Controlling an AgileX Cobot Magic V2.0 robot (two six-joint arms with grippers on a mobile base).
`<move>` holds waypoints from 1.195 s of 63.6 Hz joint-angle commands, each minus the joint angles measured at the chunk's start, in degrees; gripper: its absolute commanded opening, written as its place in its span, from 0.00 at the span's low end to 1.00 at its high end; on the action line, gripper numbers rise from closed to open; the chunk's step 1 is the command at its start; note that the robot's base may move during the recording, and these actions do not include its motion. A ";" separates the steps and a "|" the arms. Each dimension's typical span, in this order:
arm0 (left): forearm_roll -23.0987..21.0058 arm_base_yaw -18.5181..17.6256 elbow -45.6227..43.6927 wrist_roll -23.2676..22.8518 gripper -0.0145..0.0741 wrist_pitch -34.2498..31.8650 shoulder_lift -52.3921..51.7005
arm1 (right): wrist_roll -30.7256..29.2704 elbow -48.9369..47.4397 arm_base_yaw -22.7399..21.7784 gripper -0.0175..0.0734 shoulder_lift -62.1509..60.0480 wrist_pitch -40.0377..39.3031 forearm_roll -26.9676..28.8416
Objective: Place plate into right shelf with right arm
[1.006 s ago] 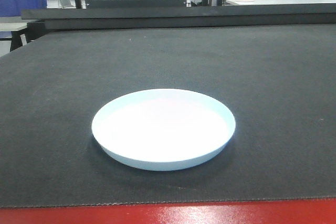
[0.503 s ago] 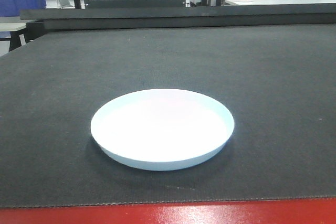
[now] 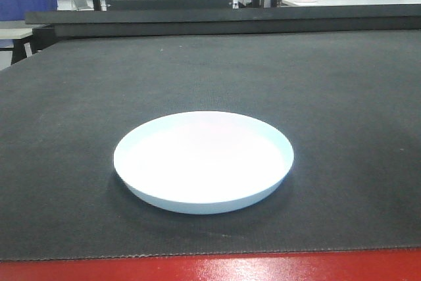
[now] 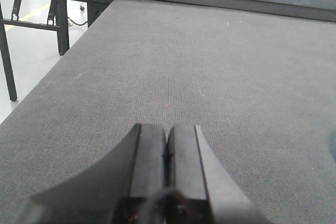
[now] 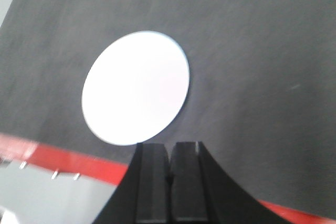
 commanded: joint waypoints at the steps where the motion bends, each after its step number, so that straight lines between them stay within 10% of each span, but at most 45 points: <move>1: 0.01 -0.10 0.54 -0.34 0.11 -5.13 -0.32 | -0.77 -1.97 3.79 0.27 3.93 -4.04 4.22; 15: 0.01 -0.10 0.54 -0.34 0.11 -5.13 -0.32 | -2.23 -1.97 16.13 0.55 18.40 -16.00 4.38; 30: 0.01 -0.10 0.54 -0.34 0.11 -5.13 -0.32 | -2.44 -4.29 17.91 0.89 32.76 -17.00 4.38; 76: 0.01 -0.10 0.54 -0.34 0.11 -5.13 -0.32 | -2.44 -8.31 18.08 0.88 45.30 -15.56 4.41</move>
